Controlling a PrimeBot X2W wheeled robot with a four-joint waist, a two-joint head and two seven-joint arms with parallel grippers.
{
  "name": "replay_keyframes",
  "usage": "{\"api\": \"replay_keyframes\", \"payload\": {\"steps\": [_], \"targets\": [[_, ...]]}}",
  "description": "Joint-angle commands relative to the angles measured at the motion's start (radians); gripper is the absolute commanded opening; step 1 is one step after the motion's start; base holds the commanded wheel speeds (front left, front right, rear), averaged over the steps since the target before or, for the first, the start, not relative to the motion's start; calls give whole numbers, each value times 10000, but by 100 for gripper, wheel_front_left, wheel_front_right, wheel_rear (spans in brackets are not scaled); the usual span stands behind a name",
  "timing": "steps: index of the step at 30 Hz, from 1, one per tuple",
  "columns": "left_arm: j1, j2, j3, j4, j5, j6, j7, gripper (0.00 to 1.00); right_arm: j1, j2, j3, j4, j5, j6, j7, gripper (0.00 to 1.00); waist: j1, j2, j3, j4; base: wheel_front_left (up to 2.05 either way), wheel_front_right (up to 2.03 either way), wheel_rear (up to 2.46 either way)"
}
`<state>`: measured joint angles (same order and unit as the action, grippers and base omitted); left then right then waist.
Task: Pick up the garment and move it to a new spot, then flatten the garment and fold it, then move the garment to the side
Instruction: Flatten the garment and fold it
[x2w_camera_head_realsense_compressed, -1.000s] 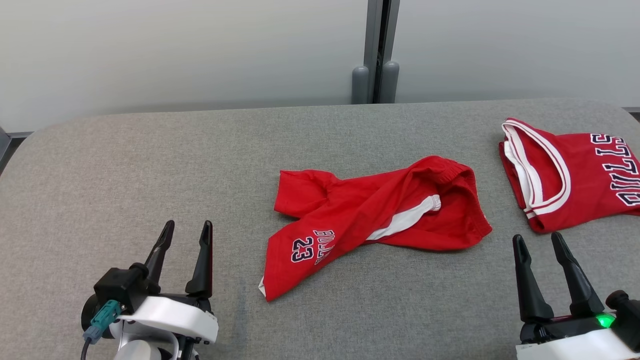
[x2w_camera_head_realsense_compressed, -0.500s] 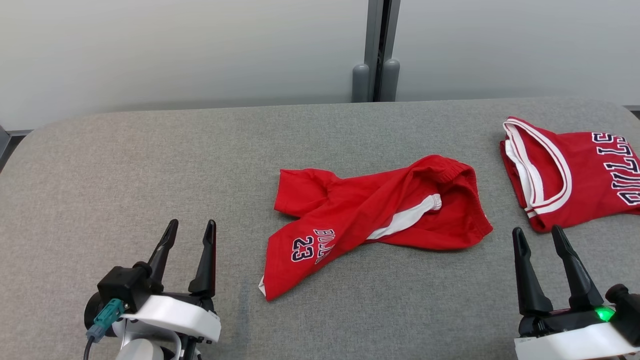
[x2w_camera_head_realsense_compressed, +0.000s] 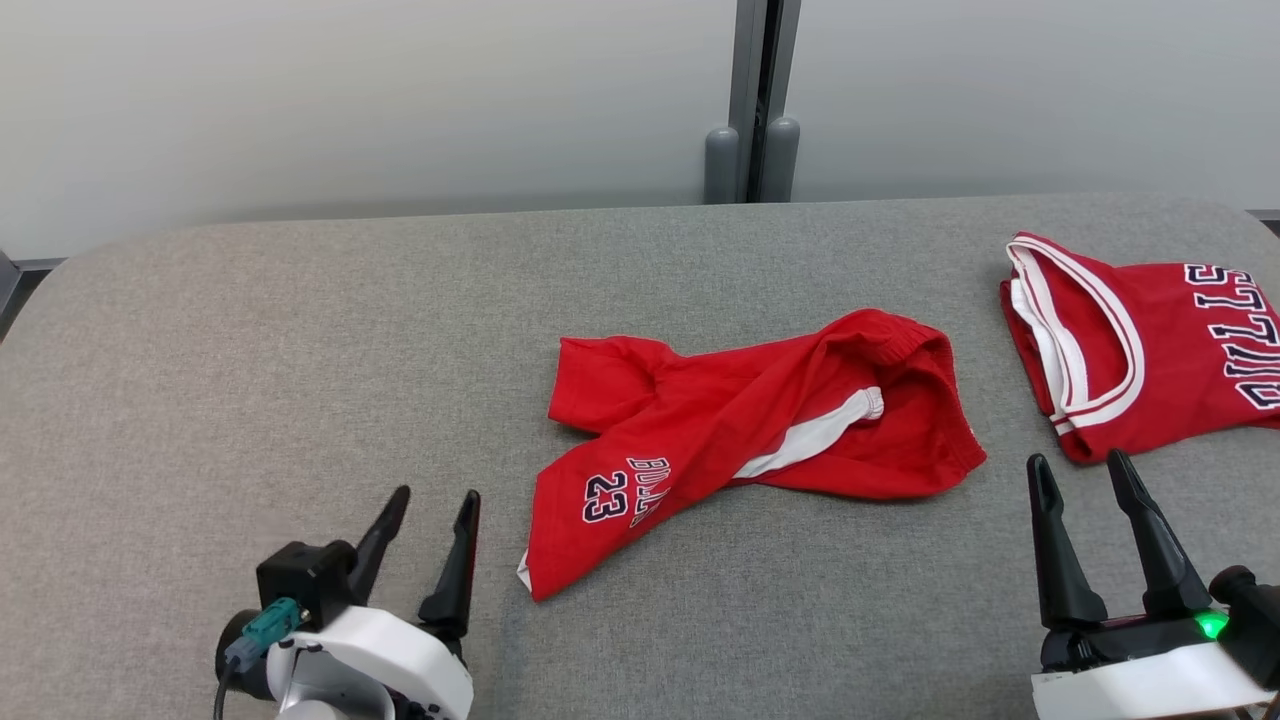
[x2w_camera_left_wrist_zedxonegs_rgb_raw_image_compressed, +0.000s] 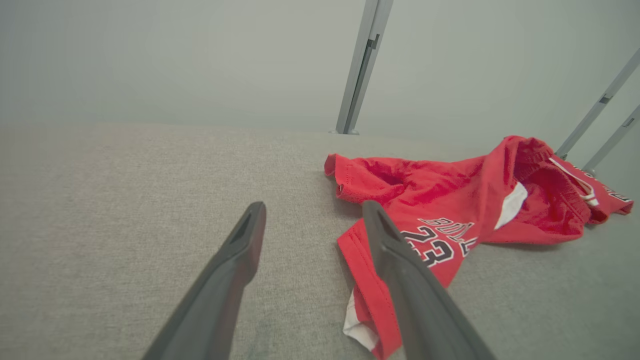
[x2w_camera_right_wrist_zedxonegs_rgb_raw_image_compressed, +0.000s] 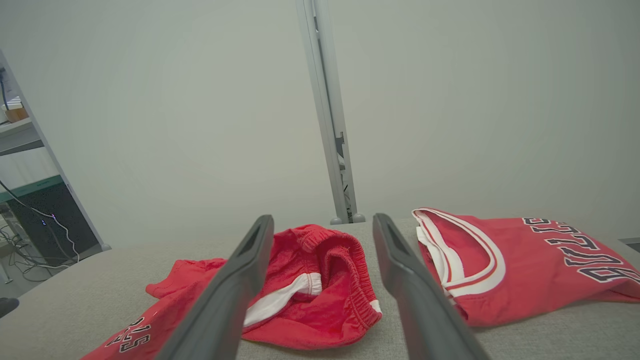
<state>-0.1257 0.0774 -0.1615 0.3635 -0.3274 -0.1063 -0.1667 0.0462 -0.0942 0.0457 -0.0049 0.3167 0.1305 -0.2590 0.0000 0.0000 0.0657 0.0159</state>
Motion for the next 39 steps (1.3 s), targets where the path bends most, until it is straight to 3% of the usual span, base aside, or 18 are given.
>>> {"api": "replay_keyframes", "payload": {"steps": [1,13,17,25,31,32,33,38,39], "targets": [[98,34,-47,9,-105,-76,57,100,-122,-49,-19,45,-23,8,-69,100,0,0,21,-6,0,0,0],[195,682,-2225,-530,-1613,-255,3428,100,-341,48,41,58,-156,8,-73,100,0,0,321,-151,0,0,0],[-89,959,-2542,-470,-1569,-225,4266,100,-409,83,69,67,-175,8,-67,100,0,0,432,-248,0,0,0],[-619,1069,-2514,-75,-1440,239,4967,100,-556,136,146,121,-205,8,-68,100,0,0,622,-524,0,0,0],[-844,1151,-2574,150,-1472,216,5036,100,-606,187,166,165,-223,8,-66,100,0,0,673,-648,0,0,0],[-872,1164,-2595,157,-1484,201,5073,80,-598,190,153,167,-229,8,-68,100,0,0,672,-654,0,0,0],[-898,1169,-2594,131,-1498,195,5047,69,-587,194,138,171,-235,8,-66,100,0,0,668,-653,0,0,0],[-956,1205,-2646,-31,-1439,237,5032,40,-550,214,140,220,-269,8,-67,100,0,0,633,-619,0,0,0],[-972,1220,-2673,-46,-1432,221,5040,29,-553,217,147,232,-270,8,-68,100,0,0,627,-610,0,0,0]]}}
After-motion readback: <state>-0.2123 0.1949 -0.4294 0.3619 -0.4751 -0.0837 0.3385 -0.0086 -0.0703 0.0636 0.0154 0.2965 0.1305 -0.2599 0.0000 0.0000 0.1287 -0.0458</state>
